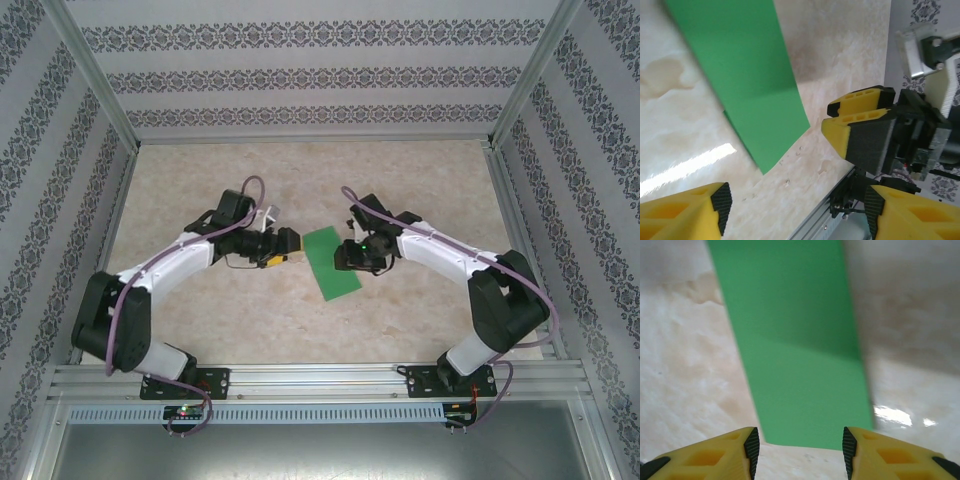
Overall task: Fold a paper plane with a square sheet of paper (pick it up from the middle)
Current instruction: Third fold the triangle at the center of the table.
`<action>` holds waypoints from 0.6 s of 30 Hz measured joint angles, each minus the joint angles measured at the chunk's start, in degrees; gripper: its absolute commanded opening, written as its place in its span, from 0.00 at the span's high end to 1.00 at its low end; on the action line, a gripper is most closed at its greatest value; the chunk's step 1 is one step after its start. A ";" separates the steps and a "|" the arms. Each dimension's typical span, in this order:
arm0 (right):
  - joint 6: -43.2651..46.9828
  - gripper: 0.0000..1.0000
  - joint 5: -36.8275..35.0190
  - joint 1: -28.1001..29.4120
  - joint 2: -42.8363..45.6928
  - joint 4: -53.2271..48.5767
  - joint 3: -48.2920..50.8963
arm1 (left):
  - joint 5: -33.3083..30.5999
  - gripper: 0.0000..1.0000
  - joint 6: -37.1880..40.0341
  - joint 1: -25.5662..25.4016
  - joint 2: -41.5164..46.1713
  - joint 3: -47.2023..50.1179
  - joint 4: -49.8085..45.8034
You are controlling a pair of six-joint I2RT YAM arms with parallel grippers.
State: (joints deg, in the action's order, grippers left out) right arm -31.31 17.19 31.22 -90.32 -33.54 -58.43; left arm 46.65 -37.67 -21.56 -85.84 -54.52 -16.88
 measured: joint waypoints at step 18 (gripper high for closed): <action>0.28 0.51 8.70 -7.76 0.09 8.28 10.29 | -3.48 0.44 4.00 -5.35 -23.93 -15.26 0.33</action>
State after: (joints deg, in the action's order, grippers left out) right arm -31.03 25.89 23.46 -90.24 -25.26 -48.14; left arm 43.18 -33.67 -26.92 -109.78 -69.78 -16.56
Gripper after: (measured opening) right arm 0.494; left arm 0.565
